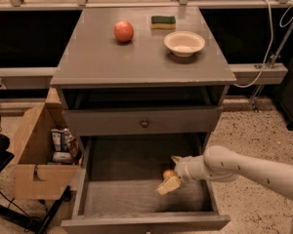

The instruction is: Place orange into middle drawer

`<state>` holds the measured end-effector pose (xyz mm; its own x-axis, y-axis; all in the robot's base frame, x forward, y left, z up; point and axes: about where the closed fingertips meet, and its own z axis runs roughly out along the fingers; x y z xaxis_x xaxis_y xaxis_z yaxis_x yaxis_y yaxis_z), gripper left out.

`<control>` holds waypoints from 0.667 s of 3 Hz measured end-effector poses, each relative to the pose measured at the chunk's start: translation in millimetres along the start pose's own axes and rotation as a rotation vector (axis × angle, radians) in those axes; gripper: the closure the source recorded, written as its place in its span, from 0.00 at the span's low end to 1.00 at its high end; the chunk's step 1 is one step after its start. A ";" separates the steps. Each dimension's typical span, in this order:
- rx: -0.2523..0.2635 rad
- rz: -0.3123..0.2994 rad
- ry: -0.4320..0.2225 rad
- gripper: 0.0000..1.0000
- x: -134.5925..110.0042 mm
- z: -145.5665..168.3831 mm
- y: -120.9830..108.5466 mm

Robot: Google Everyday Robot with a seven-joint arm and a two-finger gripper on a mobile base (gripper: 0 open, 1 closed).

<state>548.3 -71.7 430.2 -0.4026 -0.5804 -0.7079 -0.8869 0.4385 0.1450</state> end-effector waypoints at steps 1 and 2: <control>-0.031 0.020 0.072 0.00 -10.3 -50.6 51.9; -0.058 0.015 0.145 0.00 -27.1 -108.4 93.3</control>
Offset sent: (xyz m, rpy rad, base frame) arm -0.1308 -0.0474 0.2565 -0.2306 0.0481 0.1026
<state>451.9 -89.4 537.8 -0.4410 -0.6686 -0.5988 -0.8904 0.4100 0.1980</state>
